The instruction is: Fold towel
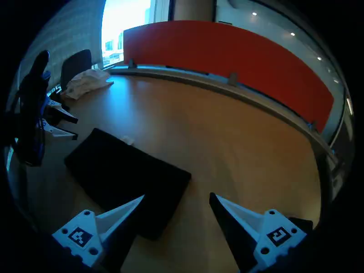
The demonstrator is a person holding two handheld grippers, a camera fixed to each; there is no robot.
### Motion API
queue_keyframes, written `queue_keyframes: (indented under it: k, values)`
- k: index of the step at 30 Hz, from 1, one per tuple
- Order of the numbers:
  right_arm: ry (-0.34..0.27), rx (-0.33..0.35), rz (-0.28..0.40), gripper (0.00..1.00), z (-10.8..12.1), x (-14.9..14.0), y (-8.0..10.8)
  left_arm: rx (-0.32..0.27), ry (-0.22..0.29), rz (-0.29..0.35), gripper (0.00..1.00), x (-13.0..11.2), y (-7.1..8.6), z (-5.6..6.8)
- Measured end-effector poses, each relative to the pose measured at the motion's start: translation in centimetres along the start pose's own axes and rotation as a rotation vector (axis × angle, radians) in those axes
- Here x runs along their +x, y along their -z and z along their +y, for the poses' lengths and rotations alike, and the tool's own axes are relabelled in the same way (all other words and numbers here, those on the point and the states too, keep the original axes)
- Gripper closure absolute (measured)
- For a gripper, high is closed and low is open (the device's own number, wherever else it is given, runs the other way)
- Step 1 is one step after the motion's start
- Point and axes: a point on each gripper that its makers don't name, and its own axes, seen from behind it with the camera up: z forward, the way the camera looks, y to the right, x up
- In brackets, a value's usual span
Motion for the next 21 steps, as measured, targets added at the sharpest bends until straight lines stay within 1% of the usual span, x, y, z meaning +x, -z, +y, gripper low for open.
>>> queue_keyframes:
  k: [6,12,21]
  values:
    - [0.017,0.020,0.000,0.00,-0.5,-0.4,0.6,0.034,0.023,0.006,0.06,-0.8,1.1,-0.5]
    - [0.043,0.063,0.000,0.00,-1.2,-0.7,1.0,0.080,0.049,0.019,0.06,-1.7,2.7,-1.2]
    - [0.086,0.133,-0.012,0.00,-2.3,-1.6,1.1,0.131,0.090,0.042,0.06,-3.3,5.5,-1.3]
